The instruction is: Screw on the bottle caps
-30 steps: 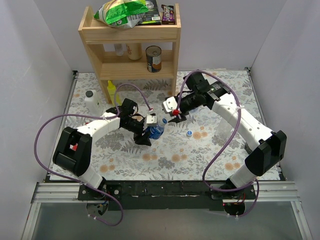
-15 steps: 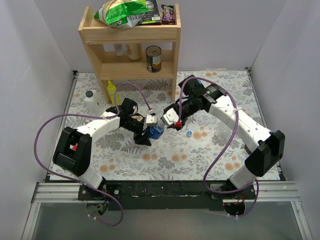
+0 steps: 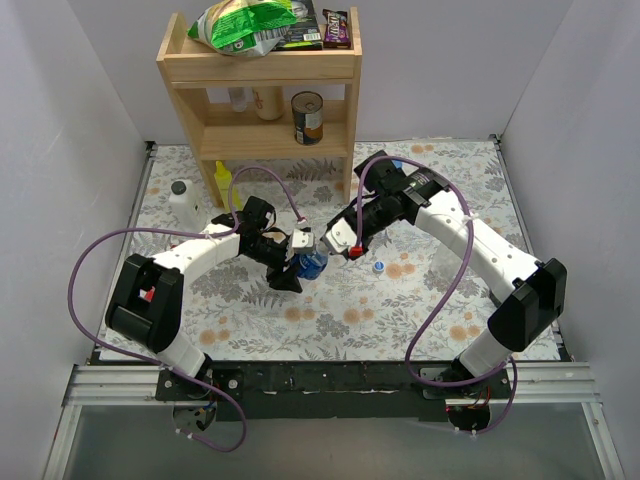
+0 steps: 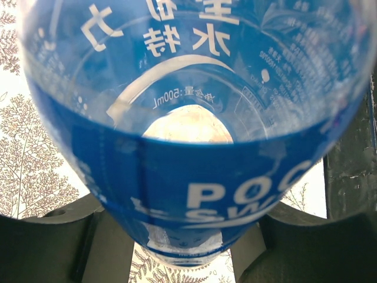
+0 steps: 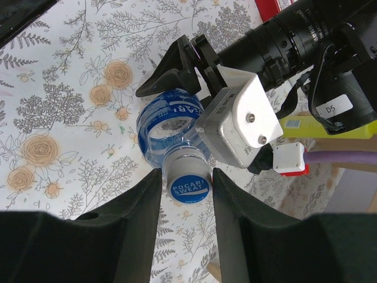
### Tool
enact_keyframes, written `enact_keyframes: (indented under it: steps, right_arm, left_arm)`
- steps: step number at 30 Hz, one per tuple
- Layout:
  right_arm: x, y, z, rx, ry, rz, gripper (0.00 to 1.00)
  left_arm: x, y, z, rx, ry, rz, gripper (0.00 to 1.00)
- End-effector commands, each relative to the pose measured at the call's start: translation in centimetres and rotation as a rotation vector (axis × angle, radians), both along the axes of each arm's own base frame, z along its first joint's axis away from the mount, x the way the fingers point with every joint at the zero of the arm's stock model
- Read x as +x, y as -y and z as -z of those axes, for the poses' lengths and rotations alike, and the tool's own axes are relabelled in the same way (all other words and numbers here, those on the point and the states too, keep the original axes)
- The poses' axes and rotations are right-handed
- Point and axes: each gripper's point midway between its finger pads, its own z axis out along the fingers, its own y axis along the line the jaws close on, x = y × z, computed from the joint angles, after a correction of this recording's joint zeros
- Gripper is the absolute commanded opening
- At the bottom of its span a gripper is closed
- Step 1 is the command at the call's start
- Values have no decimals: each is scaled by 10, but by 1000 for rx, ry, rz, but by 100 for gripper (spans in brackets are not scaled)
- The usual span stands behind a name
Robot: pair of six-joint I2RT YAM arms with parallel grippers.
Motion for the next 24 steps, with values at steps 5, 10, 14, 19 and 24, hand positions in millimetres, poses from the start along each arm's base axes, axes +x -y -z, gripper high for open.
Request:
enact_keyframes:
  steps: [5, 10, 14, 19, 24]
  right_arm:
    - [2, 0, 0, -11, 43, -29, 41]
    - [3, 1, 5, -16, 67, -41, 41]
    - [4, 1, 7, -18, 80, -43, 42]
    - [5, 1, 8, -21, 81, -41, 43]
    - [6, 3, 14, -36, 78, -39, 33]
  left_arm:
    - [2, 7, -27, -74, 84, 45, 0]
    - [1, 7, -27, -77, 83, 46, 0]
    - [1, 7, -27, -75, 84, 49, 0]
    - [1, 7, -27, -73, 86, 51, 0]
    - [0, 6, -26, -72, 90, 57, 0]
